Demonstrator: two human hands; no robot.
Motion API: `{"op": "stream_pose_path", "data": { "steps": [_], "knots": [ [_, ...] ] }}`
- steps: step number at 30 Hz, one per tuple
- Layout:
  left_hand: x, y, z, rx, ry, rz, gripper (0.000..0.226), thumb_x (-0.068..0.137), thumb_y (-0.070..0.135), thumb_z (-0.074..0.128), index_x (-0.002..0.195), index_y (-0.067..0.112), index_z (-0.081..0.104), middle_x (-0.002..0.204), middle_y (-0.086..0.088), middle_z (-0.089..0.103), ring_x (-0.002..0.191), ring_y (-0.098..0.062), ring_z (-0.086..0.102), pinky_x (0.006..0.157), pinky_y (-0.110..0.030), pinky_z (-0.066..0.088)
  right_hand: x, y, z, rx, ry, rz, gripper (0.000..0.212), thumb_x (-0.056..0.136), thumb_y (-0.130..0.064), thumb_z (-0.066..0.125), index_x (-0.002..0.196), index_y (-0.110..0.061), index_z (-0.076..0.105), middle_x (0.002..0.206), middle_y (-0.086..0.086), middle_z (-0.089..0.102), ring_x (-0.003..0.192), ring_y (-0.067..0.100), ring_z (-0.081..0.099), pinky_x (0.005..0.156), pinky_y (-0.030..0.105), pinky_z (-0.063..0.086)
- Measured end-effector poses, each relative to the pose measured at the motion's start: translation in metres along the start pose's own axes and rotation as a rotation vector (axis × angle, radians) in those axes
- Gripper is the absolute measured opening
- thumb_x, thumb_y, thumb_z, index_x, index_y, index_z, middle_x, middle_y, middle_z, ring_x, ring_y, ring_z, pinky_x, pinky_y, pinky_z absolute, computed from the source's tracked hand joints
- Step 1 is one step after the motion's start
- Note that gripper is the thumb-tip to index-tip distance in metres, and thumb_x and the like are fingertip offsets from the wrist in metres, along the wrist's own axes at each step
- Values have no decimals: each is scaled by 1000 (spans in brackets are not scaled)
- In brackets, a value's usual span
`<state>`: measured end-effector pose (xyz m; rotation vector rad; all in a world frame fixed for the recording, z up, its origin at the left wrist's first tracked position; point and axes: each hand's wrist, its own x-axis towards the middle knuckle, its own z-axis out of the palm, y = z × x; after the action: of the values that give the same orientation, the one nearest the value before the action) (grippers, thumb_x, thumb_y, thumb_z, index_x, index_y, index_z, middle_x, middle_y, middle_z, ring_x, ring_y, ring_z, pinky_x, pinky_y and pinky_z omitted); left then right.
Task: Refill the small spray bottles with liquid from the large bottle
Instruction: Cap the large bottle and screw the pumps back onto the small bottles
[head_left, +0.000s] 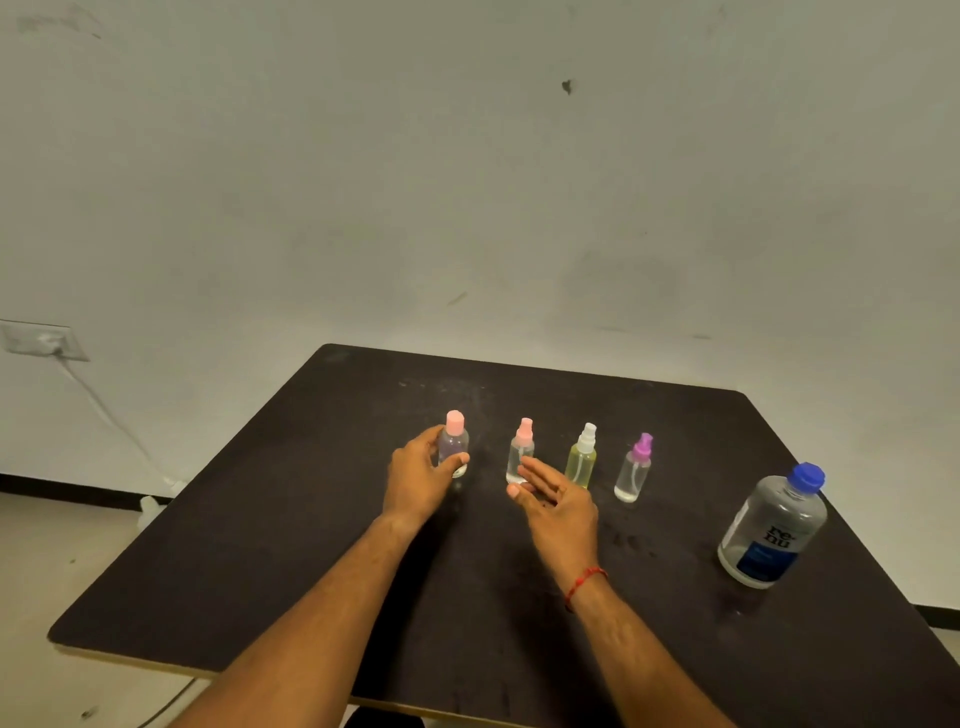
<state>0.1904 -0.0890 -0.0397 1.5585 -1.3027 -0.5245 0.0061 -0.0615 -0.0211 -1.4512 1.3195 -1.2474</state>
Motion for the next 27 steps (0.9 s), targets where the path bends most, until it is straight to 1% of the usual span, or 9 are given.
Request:
{"op": "stream_pose_path", "data": {
  "steps": [3,5,10,12,14,17,21,24,27],
  "knots": [
    [6,-5,5,29,-9,-23,48,84,23,80,129,17,64,121,-1,71,109,-15,66,97,-31,51,4,5,-6,11,22,1,45,79,-9,78,122,-15,67,111,-5,72,95,0,68,91,19,53],
    [9,-8,6,45,-15,-37,48,85,23,79,130,17,63,122,-1,71,111,-17,66,96,-30,49,6,8,-9,23,31,8,43,79,-10,78,121,-15,67,110,-5,72,96,0,68,91,20,53],
    [13,-16,9,65,-21,-78,47,86,24,79,129,19,63,119,1,71,108,-16,66,97,-33,50,8,15,-17,43,39,16,40,80,-9,77,119,-16,68,101,-11,72,94,-4,68,84,13,53],
    [11,-17,9,61,-20,-89,46,87,24,78,130,18,63,119,1,71,106,-14,65,96,-32,50,9,18,-19,46,40,25,40,81,-9,77,119,-16,67,103,-9,72,95,-3,68,88,18,54],
    [10,-16,9,59,-20,-93,45,88,24,77,130,19,63,120,1,71,109,-16,65,96,-32,49,10,21,-20,49,45,33,40,81,-10,77,119,-16,68,106,-6,73,97,0,68,91,24,54],
    [7,-14,9,70,-30,-102,50,88,26,76,135,18,59,126,-1,69,116,-22,64,96,-33,48,11,22,-21,50,46,33,40,81,-12,77,120,-16,67,107,-4,72,97,0,68,90,21,54],
    [-2,-16,6,62,13,-167,72,88,38,75,149,16,44,140,-4,61,129,-23,58,110,-41,44,11,22,-25,69,63,17,37,82,-12,77,117,-15,69,105,-3,73,95,-1,68,83,12,52],
    [-15,-13,2,35,91,-189,70,89,42,73,149,19,46,136,-7,64,128,-21,59,110,-40,45,11,20,-29,88,78,15,32,83,-11,76,113,-17,69,102,-5,73,93,-5,68,78,8,51],
    [-29,-5,-2,26,149,-174,62,91,41,71,144,17,52,132,-6,66,125,-19,61,106,-36,47,9,17,-32,88,75,1,30,83,-12,75,112,-19,69,101,-7,73,94,-3,68,79,10,51]
  ]
}}
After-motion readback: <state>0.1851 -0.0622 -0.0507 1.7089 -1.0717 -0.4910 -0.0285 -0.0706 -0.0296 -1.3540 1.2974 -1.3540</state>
